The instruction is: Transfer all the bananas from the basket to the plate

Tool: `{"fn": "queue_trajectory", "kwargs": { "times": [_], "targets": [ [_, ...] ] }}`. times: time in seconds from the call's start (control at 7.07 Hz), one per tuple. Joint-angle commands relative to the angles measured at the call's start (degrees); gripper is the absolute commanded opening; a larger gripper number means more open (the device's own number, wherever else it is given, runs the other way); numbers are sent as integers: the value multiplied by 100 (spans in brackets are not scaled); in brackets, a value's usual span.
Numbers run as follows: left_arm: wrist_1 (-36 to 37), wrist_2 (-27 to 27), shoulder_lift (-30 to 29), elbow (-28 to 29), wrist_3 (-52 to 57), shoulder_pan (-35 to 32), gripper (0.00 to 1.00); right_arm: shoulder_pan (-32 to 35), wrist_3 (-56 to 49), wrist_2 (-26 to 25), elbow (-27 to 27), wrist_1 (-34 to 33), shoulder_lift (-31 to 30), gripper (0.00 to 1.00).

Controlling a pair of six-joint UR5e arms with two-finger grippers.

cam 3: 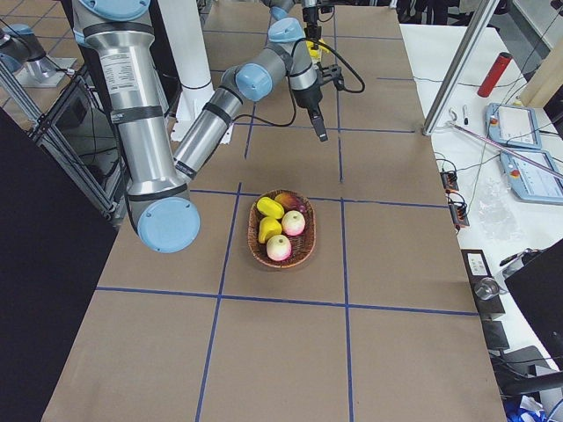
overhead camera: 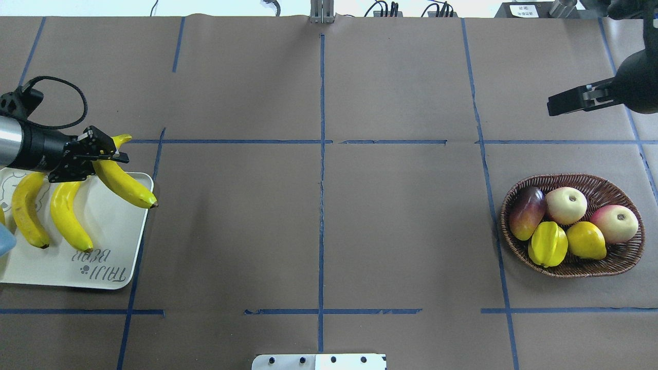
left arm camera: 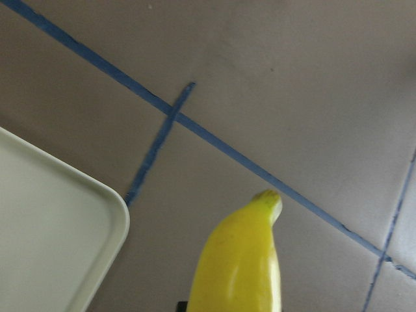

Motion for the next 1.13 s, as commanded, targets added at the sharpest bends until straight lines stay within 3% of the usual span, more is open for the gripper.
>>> {"fn": "queue_trajectory", "kwargs": {
  "times": [0.0, 0.14, 0.42, 0.57, 0.71, 0.85, 0.99],
  "targets": [
    [0, 401, 444, 26, 522, 180, 0, 888, -944, 1135, -643, 3, -289, 100],
    [0, 411, 532, 35, 636, 268, 0, 890, -955, 1137, -671, -5, -316, 100],
    [8, 961, 533, 167, 778, 697, 0, 898, -955, 1146, -759, -23, -351, 100],
    [17, 982, 559, 167, 786, 752, 4, 898, -955, 1181, -811, -67, -386, 100],
    [43, 982, 611, 167, 821, 752, 48, 898, -947, 1181, -812, -84, -482, 100],
    [44, 991, 725, 167, 1274, 752, 99, 898, -929, 1181, -890, -41, -649, 100],
    [44, 982, 839, 176, 1540, 692, 100, 872, -894, 1129, -943, 38, -607, 100]
  ]
}}
